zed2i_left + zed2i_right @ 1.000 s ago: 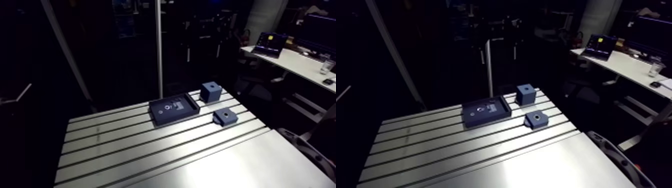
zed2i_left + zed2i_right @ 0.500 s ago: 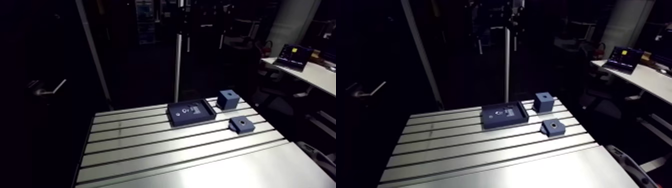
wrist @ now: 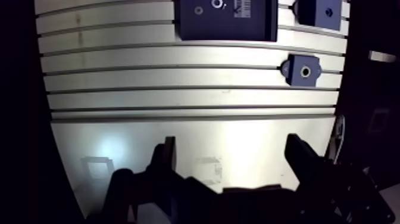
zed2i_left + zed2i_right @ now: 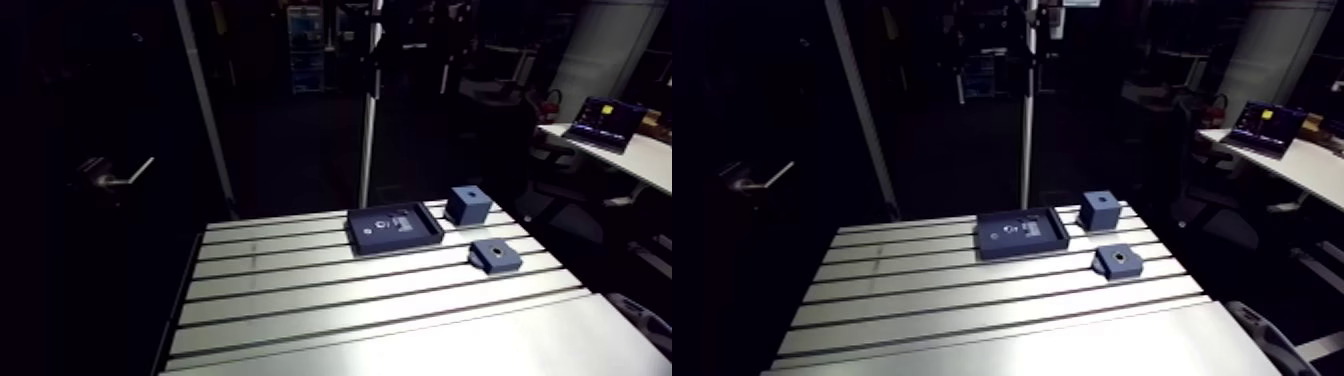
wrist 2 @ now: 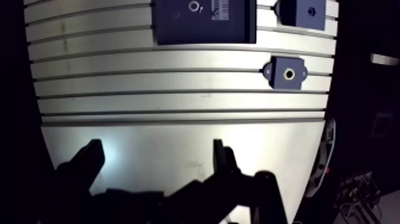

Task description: Pick up the bearing and press it into the housing until flush.

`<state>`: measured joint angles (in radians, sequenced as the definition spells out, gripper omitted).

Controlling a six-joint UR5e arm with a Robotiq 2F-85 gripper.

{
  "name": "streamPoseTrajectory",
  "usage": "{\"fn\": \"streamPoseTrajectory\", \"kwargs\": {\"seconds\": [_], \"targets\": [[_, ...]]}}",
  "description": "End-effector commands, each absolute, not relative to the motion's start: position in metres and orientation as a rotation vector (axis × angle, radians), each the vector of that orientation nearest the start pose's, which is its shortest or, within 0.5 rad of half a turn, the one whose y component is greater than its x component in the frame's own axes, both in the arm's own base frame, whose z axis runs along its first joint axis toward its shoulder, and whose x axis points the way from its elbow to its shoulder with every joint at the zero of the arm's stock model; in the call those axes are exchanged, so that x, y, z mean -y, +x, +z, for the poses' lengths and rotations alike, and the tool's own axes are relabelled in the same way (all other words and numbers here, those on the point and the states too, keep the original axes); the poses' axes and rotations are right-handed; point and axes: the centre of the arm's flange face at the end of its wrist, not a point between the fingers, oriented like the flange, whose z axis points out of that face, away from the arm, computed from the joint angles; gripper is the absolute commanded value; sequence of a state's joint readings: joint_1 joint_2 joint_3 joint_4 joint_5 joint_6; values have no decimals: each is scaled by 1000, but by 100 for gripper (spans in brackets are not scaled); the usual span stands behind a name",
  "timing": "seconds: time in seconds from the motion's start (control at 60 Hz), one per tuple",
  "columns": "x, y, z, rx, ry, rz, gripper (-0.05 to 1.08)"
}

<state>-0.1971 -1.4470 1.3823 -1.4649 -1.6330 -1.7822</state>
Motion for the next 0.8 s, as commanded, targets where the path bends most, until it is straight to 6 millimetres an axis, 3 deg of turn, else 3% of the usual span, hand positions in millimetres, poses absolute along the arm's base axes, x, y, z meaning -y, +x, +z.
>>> {"fn": "streamPoseTrajectory", "kwargs": {"seconds": [0.017, 0.533, 0.8], "targets": [[28, -554, 514, -3113, -38, 41, 1], [67, -552, 515, -3128, -108, 28, 1], [70, -553, 515, -3129, -117, 45, 1]]}}
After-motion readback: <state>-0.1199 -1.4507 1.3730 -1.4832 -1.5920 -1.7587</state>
